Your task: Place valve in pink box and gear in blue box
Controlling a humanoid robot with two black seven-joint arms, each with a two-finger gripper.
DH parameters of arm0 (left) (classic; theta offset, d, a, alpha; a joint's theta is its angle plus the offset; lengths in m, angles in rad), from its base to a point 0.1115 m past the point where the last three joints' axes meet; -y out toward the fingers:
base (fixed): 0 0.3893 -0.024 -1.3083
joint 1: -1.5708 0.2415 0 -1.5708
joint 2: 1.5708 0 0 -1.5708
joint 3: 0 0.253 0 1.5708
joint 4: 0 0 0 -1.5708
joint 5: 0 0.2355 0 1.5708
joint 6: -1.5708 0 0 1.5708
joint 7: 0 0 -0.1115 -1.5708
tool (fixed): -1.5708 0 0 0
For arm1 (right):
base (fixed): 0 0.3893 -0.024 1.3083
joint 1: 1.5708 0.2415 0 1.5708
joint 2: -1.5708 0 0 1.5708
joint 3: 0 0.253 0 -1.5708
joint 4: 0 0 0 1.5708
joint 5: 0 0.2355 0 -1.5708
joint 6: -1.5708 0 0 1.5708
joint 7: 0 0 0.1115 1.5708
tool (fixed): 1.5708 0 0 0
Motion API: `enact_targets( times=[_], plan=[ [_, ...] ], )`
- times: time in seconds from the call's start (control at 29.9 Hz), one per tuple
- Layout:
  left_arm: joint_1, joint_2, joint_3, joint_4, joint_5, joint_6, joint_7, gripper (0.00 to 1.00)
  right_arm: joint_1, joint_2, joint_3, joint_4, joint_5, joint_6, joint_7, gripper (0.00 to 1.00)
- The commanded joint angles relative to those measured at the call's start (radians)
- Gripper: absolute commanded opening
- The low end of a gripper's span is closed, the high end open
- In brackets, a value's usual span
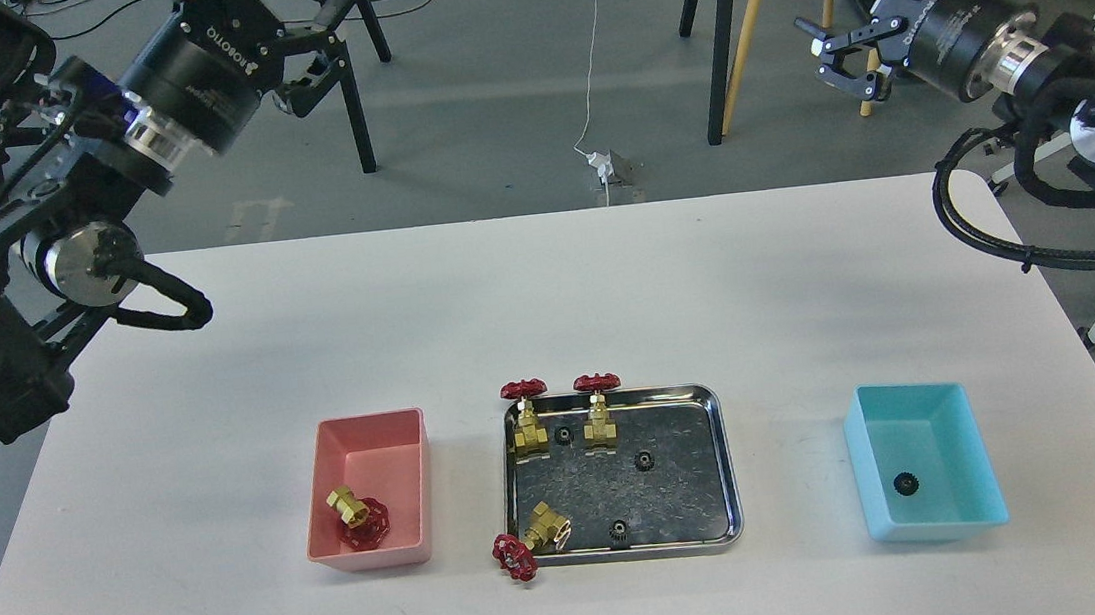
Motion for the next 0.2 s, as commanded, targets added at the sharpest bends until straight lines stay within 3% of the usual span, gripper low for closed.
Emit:
enact_targets(
  times=[0.0,0.17],
  plan=[
    [0.033,-0.029,-0.034,0.033,-0.002,-0.002,0.0,0.99,-0.01,0.028,0.034,-0.02,-0.001,0.0,-0.003,0.99],
    [0.026,-0.068,-0.031,0.034,0.045,-0.002,0.0,0.99,-0.003,0.052,0.075,-0.042,-0.004,0.0,0.003,0.99]
  ],
)
